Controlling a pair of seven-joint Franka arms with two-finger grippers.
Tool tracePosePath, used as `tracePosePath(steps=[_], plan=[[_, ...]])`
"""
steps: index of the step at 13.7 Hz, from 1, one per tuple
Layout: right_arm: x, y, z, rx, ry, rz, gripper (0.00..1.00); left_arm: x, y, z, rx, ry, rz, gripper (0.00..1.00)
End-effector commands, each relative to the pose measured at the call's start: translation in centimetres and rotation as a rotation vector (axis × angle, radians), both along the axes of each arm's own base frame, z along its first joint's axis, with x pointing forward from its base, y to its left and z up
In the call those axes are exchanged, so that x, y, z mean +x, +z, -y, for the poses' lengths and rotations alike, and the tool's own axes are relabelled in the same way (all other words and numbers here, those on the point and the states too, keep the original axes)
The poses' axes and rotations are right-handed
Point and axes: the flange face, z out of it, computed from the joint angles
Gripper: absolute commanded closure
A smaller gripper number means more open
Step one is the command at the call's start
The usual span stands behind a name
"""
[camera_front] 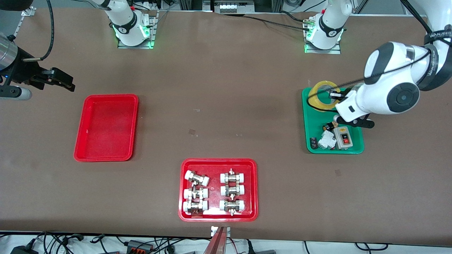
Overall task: Left arm passes tape to right arm into tray
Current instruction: 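Close the left gripper on the tape roll and lift it, then carry the tape with the left gripper while the right gripper approaches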
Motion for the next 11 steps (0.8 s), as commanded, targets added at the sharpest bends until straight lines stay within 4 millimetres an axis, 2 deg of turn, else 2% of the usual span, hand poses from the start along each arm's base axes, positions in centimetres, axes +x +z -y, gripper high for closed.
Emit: tracePosePath(steps=[1,2,4,5,7,11], plan=[[0.0,0.2,0.1,0.01,-0.013,0.007,0.0,0.8,4.8,4.7,-0.051,-0.076,0.053,1.0],[0.1,0.3,0.1,0.01,-0.013,0.011,0.0,0.7,6.9,7.6,-0.078,-0.123,0.093,0.99],[0.3,0.1,0.0,0.007,0.003,0.007,0.0,-0.3,6.6,13.9,-0.157,-0.191,0.092,0.97],[0.2,0.1,0.0,0.009,0.001,0.005,0.0,0.4,6.9,16.7,-0.199,-0.152,0.114,0.97],[0.2,-0.3,0.1,0.008,0.006,-0.01,0.0,1.7,6.0,19.1,-0.247,0.021,0.075,1.0],[0.9,-2.8,0.1,0.014,0.114,-0.075,0.0,3.7,2.3,23.8,-0.452,0.113,0.053,1.0]])
